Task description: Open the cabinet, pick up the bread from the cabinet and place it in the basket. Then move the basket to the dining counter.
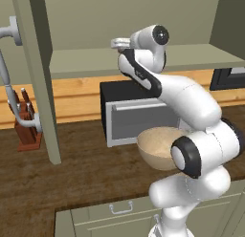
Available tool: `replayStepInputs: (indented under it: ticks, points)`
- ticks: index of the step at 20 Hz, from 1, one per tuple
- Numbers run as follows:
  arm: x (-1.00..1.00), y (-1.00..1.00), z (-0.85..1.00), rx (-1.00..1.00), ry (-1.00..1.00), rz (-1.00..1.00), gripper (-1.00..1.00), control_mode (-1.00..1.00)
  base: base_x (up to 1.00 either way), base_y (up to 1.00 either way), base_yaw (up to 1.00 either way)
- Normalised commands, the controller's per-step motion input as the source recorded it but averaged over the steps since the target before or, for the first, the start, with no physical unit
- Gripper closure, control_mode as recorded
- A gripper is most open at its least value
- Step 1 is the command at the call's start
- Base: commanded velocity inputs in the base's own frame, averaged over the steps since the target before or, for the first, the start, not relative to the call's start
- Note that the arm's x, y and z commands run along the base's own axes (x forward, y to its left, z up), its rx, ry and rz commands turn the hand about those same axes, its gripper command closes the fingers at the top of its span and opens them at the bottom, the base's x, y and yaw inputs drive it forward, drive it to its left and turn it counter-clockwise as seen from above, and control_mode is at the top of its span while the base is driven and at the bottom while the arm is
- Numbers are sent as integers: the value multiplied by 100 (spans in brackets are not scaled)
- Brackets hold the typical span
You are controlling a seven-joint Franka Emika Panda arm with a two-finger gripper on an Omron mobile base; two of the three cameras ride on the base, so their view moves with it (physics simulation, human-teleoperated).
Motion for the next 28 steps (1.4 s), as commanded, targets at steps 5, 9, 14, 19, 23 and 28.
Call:
replayStepInputs:
  ticks: [5, 9, 14, 19, 23, 28]
  points:
    - [-100, -37, 52, 9, -6, 0, 100, -100, 0, 0, 0]
    - [-100, -37, 62, 7, 10, -3, 100, -100, 0, 0, 0]
    - [-100, -17, 69, 4, 22, -5, 100, -100, 0, 0, 0]
    - [-100, -29, 12, -1, 9, -1, 100, -100, 0, 0, 0]
    - [-100, -45, -34, -4, -8, 0, 100, -100, 0, 0, 0]
    - [-100, -36, -39, -5, 2, 0, 100, -100, 0, 0, 0]
